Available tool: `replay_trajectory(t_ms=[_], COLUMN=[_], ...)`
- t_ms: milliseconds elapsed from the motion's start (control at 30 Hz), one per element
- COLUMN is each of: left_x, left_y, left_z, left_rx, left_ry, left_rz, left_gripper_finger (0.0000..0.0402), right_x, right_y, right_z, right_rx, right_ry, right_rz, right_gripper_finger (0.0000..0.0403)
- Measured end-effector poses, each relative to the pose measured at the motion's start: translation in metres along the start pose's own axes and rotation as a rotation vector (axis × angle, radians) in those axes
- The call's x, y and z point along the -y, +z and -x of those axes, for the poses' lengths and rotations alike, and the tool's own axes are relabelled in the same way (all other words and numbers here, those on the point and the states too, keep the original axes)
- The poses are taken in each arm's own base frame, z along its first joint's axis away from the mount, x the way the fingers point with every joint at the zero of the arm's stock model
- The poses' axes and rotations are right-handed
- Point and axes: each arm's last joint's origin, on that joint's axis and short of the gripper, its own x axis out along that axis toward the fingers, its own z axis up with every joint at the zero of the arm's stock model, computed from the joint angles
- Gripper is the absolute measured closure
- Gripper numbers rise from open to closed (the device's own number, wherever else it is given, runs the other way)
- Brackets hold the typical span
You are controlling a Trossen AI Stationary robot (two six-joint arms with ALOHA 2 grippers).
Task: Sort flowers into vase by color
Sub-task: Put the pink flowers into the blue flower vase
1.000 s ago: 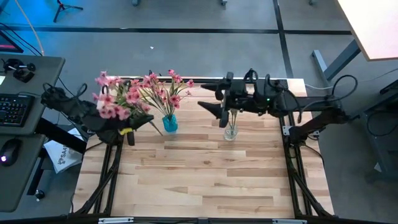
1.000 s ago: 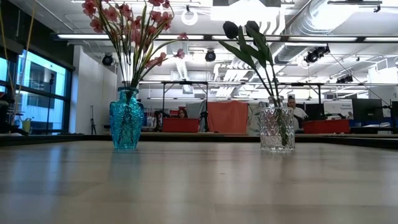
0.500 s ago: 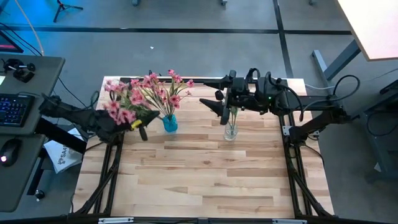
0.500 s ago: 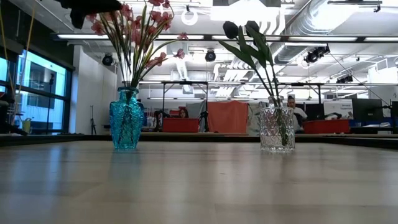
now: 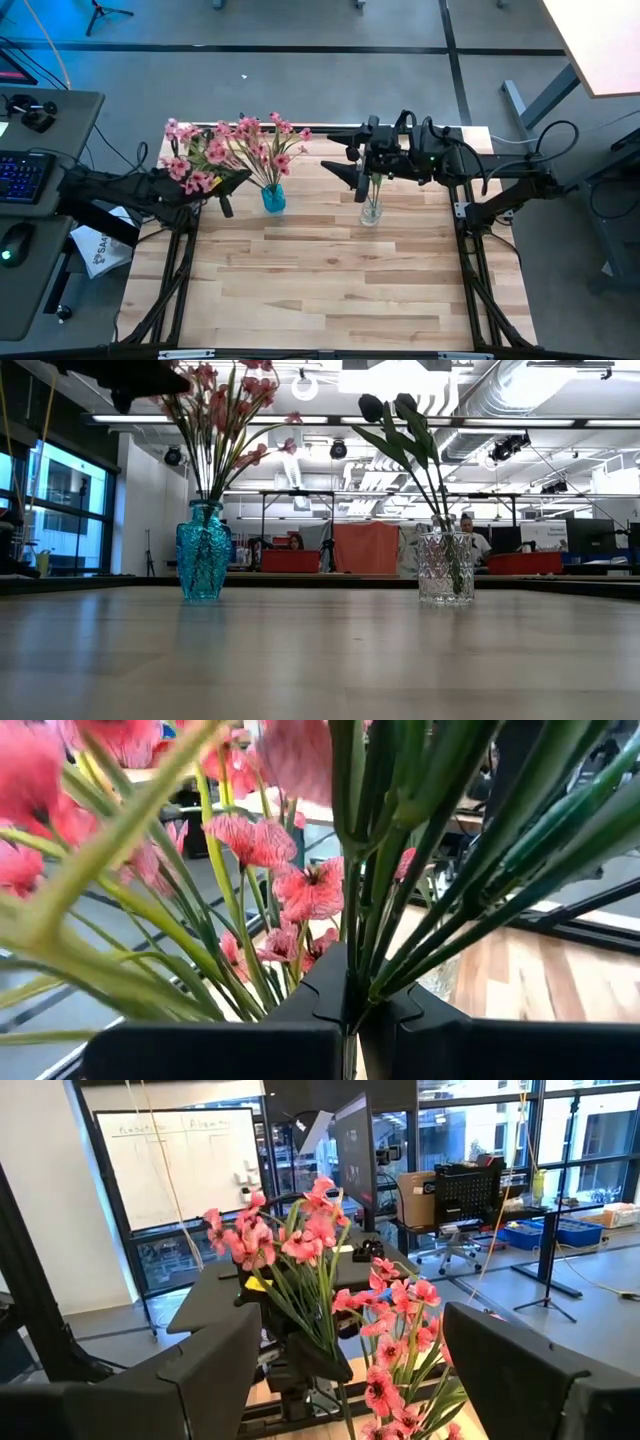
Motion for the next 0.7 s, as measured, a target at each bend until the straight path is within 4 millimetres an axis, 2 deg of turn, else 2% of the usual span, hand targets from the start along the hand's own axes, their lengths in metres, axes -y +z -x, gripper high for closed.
replay_trajectory(t_ms=[300,700], left_x=[-0.003,0.006], left_y=[-0.007,-0.020], left_z=[-0.011,-0.031], left_rx=[-0.041,-0.151], left_ry=[0.013,0.037], left_rz=[-0.015,-0.081], left_gripper_finger=[0.0401,0.0401], right_x=[0.000,0.000], right_y=[0.000,-0.001], right_z=[0.000,0.000], right_rx=[-0.002,-0.015], right_ry=[0.000,-0.001], right_rz=[0.000,0.004], right_gripper_finger=[0.0093,0.0093])
